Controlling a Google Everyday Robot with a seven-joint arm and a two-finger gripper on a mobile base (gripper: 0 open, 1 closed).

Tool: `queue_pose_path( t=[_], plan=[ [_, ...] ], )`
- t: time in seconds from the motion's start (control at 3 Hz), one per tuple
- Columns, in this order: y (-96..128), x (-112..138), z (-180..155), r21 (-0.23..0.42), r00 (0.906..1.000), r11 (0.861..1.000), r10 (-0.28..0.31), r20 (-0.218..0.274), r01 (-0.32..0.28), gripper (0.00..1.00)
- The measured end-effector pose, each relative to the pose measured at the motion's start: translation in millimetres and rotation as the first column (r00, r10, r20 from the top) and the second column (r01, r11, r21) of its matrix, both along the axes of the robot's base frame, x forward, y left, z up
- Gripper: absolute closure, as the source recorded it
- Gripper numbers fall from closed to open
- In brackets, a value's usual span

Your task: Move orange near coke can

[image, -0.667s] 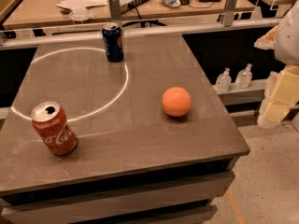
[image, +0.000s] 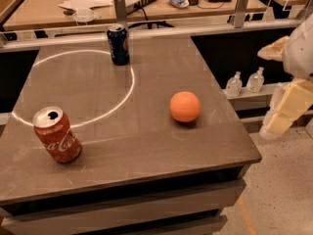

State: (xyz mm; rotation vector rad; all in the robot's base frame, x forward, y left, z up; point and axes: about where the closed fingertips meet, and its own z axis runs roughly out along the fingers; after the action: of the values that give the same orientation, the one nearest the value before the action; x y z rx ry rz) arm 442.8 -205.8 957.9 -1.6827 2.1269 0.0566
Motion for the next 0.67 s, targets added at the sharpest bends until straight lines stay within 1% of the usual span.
queue_pose_path(
  t=[0.33, 0.67],
  plan=[
    [11.8, 12.2, -27.9, 0.182, 0.9966, 0.981, 0.052, 0.064, -0.063, 0.0],
    [39.5, 30.9, -44.9, 0.329, 0.9909, 0.939, 0.07, 0.115, -0.104, 0.0]
  ],
)
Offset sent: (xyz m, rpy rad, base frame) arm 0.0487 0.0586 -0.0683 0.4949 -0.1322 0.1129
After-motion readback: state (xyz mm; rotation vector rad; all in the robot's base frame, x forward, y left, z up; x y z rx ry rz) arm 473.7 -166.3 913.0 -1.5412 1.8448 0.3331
